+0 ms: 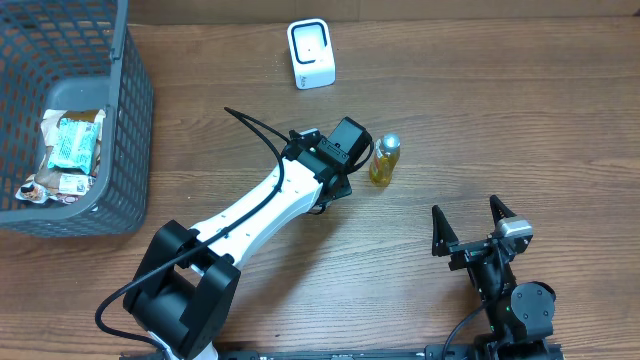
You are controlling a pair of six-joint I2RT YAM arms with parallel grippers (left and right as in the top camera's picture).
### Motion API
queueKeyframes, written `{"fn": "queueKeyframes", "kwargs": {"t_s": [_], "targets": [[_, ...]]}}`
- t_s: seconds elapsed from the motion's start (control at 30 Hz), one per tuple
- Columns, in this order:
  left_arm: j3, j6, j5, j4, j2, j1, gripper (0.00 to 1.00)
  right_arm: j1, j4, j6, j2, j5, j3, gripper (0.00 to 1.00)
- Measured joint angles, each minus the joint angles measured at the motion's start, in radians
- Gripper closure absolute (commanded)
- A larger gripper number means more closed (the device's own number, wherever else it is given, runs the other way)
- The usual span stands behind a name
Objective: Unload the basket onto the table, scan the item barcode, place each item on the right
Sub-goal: 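Hold the Kleenex pack in front of the scanner window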
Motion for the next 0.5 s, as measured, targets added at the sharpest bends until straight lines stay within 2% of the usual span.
{"fn": "queueKeyframes", "kwargs": {"t_s": [0.5], "targets": [[0.0,0.0,0.0,-0.004,0.004,0.0,0.56,0.0,0.0,0.0,0.0,0.0,0.0,0.0]]}}
